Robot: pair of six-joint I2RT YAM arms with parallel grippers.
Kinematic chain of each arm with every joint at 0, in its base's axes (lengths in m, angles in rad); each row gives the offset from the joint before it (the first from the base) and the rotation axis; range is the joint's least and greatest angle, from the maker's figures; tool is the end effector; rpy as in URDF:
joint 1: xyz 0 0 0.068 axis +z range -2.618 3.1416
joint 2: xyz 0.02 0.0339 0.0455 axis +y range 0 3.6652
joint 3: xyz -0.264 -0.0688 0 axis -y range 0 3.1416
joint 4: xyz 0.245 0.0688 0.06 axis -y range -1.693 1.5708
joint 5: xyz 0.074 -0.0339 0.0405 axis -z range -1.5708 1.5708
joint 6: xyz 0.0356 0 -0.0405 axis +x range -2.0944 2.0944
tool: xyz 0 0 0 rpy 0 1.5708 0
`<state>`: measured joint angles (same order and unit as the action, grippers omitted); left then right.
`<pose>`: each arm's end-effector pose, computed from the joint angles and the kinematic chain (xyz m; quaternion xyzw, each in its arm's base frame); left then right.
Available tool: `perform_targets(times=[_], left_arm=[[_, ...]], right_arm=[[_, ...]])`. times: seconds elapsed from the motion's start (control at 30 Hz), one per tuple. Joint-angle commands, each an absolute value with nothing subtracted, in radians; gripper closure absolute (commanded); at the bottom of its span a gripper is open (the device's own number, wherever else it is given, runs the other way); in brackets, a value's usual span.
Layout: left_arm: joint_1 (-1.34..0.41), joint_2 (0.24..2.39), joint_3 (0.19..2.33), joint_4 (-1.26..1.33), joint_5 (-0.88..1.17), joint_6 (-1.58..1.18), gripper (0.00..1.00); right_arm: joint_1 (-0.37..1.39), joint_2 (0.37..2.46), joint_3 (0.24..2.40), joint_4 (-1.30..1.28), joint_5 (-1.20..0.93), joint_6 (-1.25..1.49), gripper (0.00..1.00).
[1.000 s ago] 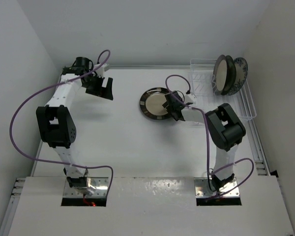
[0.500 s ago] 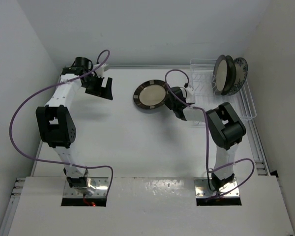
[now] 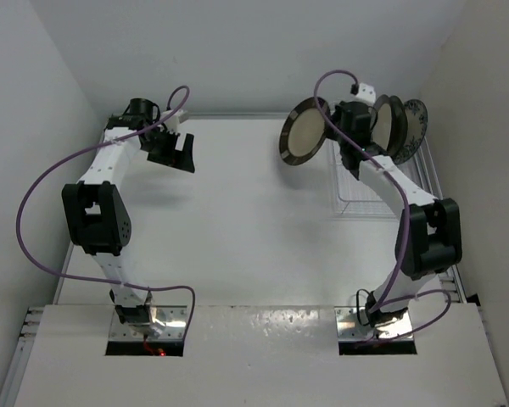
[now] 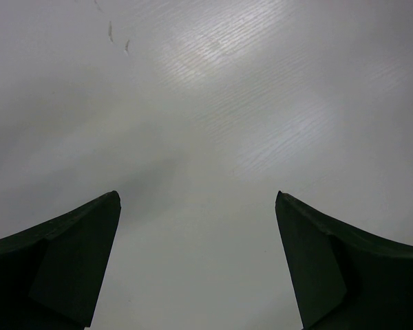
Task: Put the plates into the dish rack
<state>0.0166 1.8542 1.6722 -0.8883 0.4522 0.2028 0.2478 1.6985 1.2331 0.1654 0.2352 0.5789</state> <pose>0.3967 -0.0090 0.2886 0.1431 0.9349 -0.1895 0.2637 0.3930 0.0909 0.2869 0.2004 0.7769 0.1503 0.5777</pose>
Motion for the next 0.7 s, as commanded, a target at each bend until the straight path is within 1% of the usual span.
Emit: perform_targets(times=[0.0,0.13,0.17,0.2,0.27,0.37,0.53,0.67], left_arm=[[0.025,1.827,1.69,-0.879,0.474,0.215,0.0],[0.025,1.827,1.69,-0.879,0.483,0.215,0.0],[0.025,1.827,1.69,-0.879,0.483,0.215,0.0],[0.025,1.827,1.69,-0.879,0.483,0.215,0.0],[0.025,1.827,1.69,-0.879,0.483,0.215,0.0],[0.025,1.827,1.69,-0.879,0.483,0.215,0.0],[0.025,1.827,1.69,-0.879,0.483,0.215,0.0],[0.025,1.827,1.69,-0.879,0.483,0.215,0.0]], right_arm=[[0.161,1.565,1.351,0.342,0.259,0.474,1.0],[0.106,1.529,1.414,0.365,0.304,0.315,1.0],[0.095,1.532,1.428,0.374,0.334,0.188,1.0],[0.091,1.535,1.465,0.377,0.347,0.143,1.0],[0.074,1.549,1.491,0.394,0.382,-0.047,1.0],[0.052,1.56,1.503,0.429,0.403,-0.184,1.0],[0.017,1.565,1.477,0.485,0.419,-0.294,1.0],[0.005,1.583,1.444,0.486,0.426,-0.291,1.0]])
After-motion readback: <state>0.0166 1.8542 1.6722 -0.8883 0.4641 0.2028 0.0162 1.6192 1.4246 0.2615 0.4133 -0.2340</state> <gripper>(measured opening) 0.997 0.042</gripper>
